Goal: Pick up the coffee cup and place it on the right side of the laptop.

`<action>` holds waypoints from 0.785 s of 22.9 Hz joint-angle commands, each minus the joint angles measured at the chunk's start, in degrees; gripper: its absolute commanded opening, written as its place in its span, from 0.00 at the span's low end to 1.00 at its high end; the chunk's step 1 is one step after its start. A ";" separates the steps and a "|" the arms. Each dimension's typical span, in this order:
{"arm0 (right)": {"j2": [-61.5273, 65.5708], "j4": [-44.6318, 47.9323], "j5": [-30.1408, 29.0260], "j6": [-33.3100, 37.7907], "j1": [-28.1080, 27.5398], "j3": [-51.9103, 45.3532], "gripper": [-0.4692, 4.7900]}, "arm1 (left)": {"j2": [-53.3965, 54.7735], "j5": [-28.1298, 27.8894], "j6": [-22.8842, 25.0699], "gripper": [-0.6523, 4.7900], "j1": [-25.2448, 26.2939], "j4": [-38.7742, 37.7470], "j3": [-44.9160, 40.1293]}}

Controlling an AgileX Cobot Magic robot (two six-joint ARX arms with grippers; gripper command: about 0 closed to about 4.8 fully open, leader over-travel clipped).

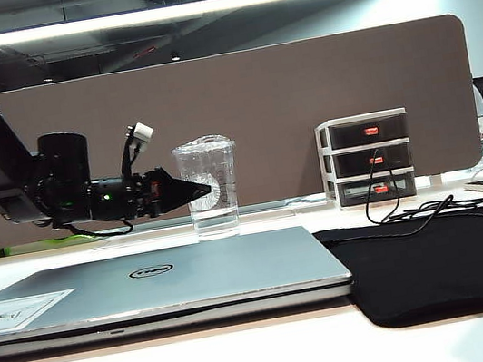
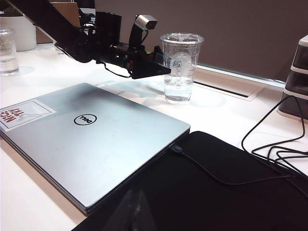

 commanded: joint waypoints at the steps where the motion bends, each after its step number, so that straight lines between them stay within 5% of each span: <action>1: -0.11 0.57 0.04 -0.20 0.04 -0.28 0.09 | 0.72 0.33 0.24 1.00 -0.74 0.13 1.38; 18: -0.11 0.57 -0.20 -0.15 0.33 -0.28 0.09 | 3.43 -5.18 2.97 1.00 -4.02 2.95 3.30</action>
